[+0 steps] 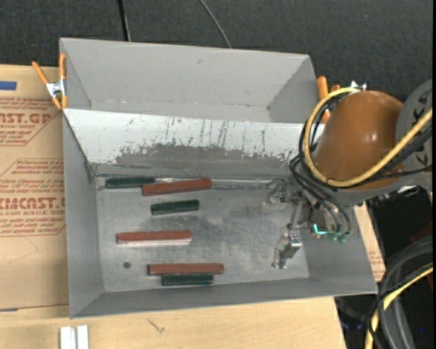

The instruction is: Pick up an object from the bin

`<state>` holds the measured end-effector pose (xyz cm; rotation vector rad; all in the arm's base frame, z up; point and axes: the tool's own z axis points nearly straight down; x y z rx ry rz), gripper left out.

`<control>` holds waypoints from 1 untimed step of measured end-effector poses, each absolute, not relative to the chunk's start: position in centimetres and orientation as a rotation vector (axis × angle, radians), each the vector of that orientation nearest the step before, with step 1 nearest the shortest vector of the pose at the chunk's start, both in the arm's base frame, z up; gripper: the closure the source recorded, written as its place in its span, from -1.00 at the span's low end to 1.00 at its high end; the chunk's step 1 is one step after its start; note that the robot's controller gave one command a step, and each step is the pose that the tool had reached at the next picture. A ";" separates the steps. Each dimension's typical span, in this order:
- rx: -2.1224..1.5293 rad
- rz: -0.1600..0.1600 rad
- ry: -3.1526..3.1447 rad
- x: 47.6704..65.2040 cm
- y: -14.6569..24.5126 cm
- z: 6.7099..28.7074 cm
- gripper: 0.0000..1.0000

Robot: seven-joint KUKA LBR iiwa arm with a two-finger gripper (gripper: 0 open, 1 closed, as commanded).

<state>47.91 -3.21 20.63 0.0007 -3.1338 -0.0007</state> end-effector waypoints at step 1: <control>0.002 0.000 -3.142 48.1 -3.2 21.0 -1.00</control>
Offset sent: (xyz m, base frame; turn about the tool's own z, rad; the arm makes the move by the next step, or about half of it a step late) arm 0.0240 0.0800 -0.1363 -0.0291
